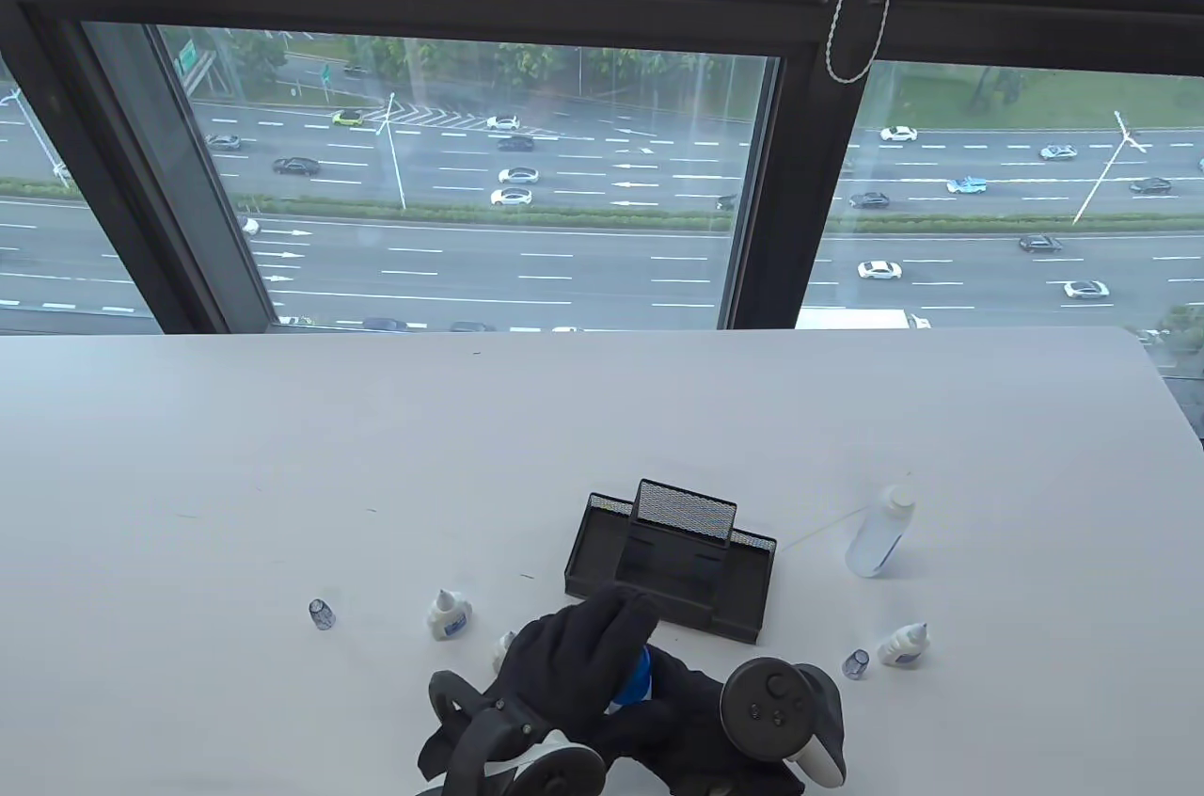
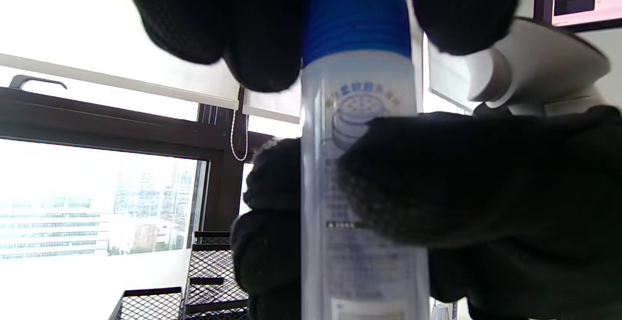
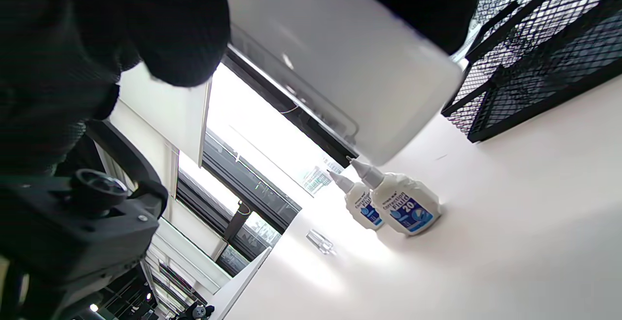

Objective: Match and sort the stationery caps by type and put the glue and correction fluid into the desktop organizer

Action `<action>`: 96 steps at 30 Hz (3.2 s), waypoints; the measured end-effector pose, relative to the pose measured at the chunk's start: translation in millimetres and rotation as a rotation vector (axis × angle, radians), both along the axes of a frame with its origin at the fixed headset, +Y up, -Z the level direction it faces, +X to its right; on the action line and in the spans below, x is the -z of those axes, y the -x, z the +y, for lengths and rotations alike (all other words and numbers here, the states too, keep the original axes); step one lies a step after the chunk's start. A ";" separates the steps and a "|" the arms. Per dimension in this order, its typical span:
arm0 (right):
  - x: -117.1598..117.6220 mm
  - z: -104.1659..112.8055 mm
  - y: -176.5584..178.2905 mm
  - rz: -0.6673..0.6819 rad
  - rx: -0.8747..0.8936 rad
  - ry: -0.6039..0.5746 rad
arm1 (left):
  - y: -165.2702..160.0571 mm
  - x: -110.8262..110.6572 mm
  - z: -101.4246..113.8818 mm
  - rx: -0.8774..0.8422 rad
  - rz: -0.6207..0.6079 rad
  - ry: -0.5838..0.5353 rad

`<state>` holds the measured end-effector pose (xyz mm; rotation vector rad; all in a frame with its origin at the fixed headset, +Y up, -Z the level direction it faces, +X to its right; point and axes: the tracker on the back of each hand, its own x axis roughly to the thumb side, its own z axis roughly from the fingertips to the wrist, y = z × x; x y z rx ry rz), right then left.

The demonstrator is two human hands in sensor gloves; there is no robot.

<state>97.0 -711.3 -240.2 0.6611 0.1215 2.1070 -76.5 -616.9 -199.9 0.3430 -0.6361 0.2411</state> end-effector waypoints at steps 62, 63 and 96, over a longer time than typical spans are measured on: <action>-5.7 20.9 -16.1 -0.136 0.056 -0.072 | 81.1 30.4 27.9 -0.075 0.206 -0.112; -6.1 21.4 -16.7 -0.138 0.052 -0.072 | 93.3 34.6 20.2 -0.032 0.273 -0.106; 84.6 120.7 21.4 -0.292 -0.087 -0.097 | 148.9 40.6 -83.1 -0.013 0.462 0.132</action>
